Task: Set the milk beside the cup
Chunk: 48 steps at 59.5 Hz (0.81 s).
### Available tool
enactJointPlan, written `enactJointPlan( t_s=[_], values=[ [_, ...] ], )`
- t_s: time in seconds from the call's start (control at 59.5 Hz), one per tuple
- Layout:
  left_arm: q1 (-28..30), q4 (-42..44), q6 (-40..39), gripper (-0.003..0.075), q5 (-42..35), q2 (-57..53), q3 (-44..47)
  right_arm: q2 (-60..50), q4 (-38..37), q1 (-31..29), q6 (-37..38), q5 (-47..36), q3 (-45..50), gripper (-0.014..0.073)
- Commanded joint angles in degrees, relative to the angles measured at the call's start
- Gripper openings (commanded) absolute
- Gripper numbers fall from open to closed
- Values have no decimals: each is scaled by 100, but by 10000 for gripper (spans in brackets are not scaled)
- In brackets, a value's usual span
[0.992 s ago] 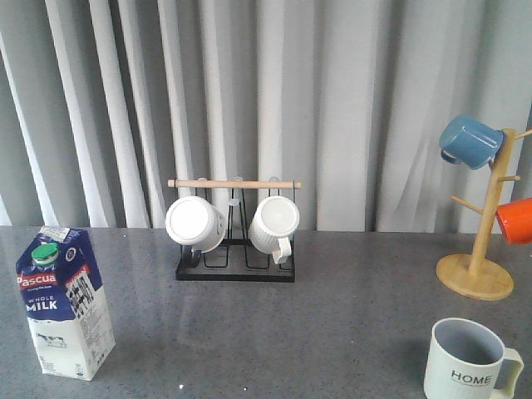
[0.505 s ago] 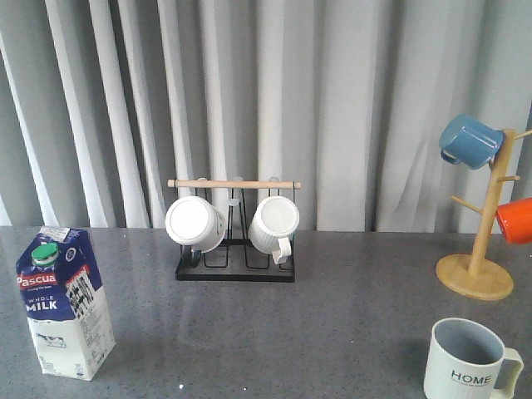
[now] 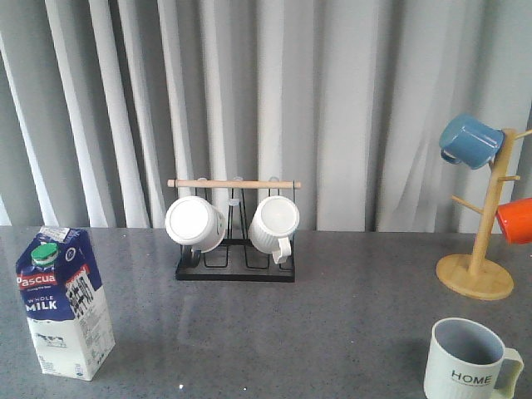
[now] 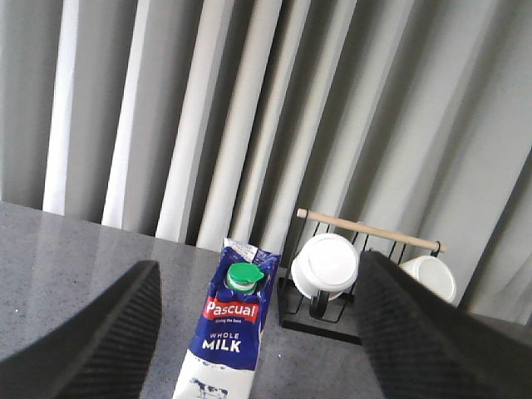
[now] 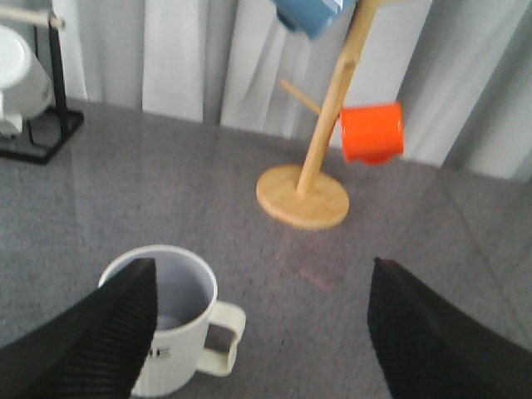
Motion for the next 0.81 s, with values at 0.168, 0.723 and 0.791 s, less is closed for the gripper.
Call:
enactJointPlan(
  t_s=[0.168,0.723,0.791],
  values=[
    [15,-279,244,486,-284,204,-195,791,-1590,-35,2474,-345,677,507],
    [15,-279,244,486,-284,204,-195,2269,-1775,-44,2609,-1626,863,493],
    [15,-279,244,486,-284,204,-195,2359,-1872,-71,2609,-1812,863,476]
  ],
)
